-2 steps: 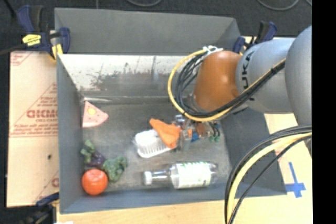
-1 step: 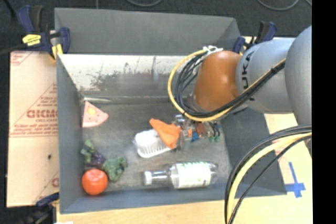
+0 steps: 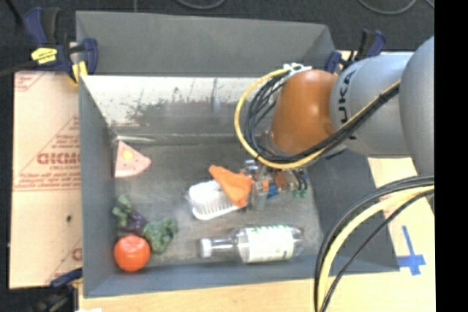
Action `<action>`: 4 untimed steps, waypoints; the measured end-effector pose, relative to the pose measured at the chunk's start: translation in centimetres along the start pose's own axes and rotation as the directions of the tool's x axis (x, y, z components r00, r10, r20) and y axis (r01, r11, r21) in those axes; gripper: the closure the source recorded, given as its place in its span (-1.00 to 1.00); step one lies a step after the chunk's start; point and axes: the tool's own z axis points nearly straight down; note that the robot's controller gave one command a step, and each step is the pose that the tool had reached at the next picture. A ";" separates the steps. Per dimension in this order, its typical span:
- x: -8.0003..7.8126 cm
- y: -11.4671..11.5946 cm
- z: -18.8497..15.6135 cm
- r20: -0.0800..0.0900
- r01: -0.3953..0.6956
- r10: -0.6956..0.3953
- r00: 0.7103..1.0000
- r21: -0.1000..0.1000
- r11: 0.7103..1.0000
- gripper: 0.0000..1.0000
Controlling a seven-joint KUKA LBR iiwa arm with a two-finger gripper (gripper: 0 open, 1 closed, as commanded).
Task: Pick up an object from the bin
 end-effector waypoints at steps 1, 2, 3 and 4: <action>0.1 0.0 -1.6 -0.004 -0.001 0.001 1.000 0.000 1.000 1.00; -0.1 -0.1 -3.1 0.001 -0.001 0.001 1.000 0.001 1.000 1.00; -0.1 -0.1 -3.9 0.004 -0.002 0.002 1.000 0.002 1.000 1.00; -0.1 -0.1 -4.4 0.004 -0.002 0.002 1.000 0.002 1.000 1.00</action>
Offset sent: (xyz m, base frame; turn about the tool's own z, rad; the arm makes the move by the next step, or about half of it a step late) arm 0.0001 0.0000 0.0316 0.0000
